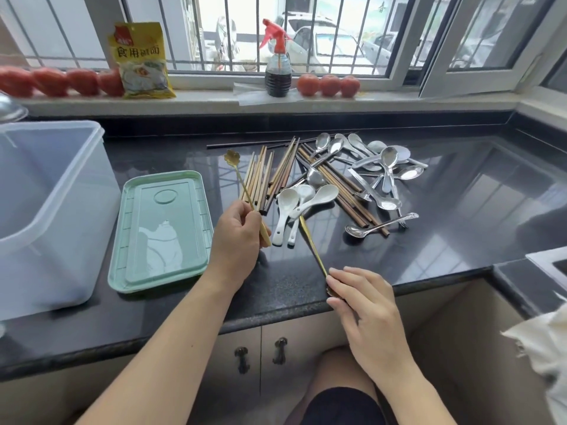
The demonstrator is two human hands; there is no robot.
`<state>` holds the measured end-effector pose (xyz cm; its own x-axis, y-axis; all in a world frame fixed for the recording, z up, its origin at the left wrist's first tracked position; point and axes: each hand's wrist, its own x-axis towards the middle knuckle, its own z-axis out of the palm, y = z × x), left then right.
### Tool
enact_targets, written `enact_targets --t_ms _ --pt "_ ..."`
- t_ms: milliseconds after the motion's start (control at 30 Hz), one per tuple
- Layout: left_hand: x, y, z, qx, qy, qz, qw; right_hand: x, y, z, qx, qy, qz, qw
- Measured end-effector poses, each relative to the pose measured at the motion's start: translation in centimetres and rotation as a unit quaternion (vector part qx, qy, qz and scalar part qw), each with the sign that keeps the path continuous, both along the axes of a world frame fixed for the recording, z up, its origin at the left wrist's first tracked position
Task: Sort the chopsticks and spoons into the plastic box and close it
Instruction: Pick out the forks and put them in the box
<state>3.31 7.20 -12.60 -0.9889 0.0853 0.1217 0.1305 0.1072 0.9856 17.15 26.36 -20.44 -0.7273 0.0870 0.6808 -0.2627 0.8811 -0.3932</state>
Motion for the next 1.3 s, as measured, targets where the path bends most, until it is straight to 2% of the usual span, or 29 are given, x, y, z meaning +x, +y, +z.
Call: enact_targets --t_ms 100,167,267,300,367,467,533,633,700,767,833,967,1133,1233,1300 --pt "0.1 -0.1 0.0 -0.022 0.011 -0.021 0.999 0.3 -0.9 0.4 -0.071 0.036 -0.025 0.997" --pt "0.3 -0.1 0.1 -0.037 0.02 -0.029 0.999 0.4 -1.7 1.8 -0.209 0.05 -0.071 0.974" --pt "0.9 -0.3 0.3 -0.037 0.028 -0.042 0.998 0.0 -2.8 4.9 -0.457 0.075 -0.11 0.879" --pt "1.1 -0.4 0.3 -0.033 0.03 -0.052 0.998 -0.3 -3.1 6.0 -0.507 0.095 -0.1 0.851" --pt "1.8 -0.8 0.2 -0.028 0.027 -0.074 0.996 -1.0 -3.9 8.7 -0.543 0.143 -0.066 0.825" --pt "3.7 -2.0 1.3 -0.004 0.013 -0.084 0.996 -3.1 -5.6 13.8 -0.532 0.176 -0.004 0.828" --pt "4.8 -3.9 3.7 0.021 0.032 -0.056 0.998 -5.0 -7.3 17.2 -0.529 0.17 0.042 0.83" --pt "6.4 -8.8 9.2 0.084 0.088 -0.004 0.993 -7.5 -10.6 21.2 -0.529 0.117 0.133 0.83" --pt "7.4 -13.0 12.5 0.113 0.121 0.036 0.986 -8.9 -13.5 23.4 -0.532 0.064 0.218 0.816" --pt "7.9 -17.4 14.6 0.115 0.142 0.089 0.979 -10.4 -16.7 25.3 -0.533 0.027 0.291 0.794" --pt "7.5 -21.8 15.5 0.088 0.156 0.139 0.974 -12.1 -20.4 27.0 -0.512 0.001 0.334 0.792" --pt "6.1 -29.1 15.3 0.028 0.143 0.206 0.968 -16.3 -28.6 28.1 -0.408 -0.046 0.333 0.849" --pt "5.4 -34.2 12.1 -0.008 0.114 0.247 0.962 -21.7 -34.6 24.9 -0.304 -0.138 0.293 0.896" --pt "4.7 -35.6 10.1 0.002 0.077 0.245 0.967 -24.4 -35.8 22.8 -0.134 -0.202 0.22 0.945" --pt "3.9 -36.0 9.4 0.008 0.061 0.244 0.968 -25.9 -36.4 22.2 -0.013 -0.261 0.19 0.946"
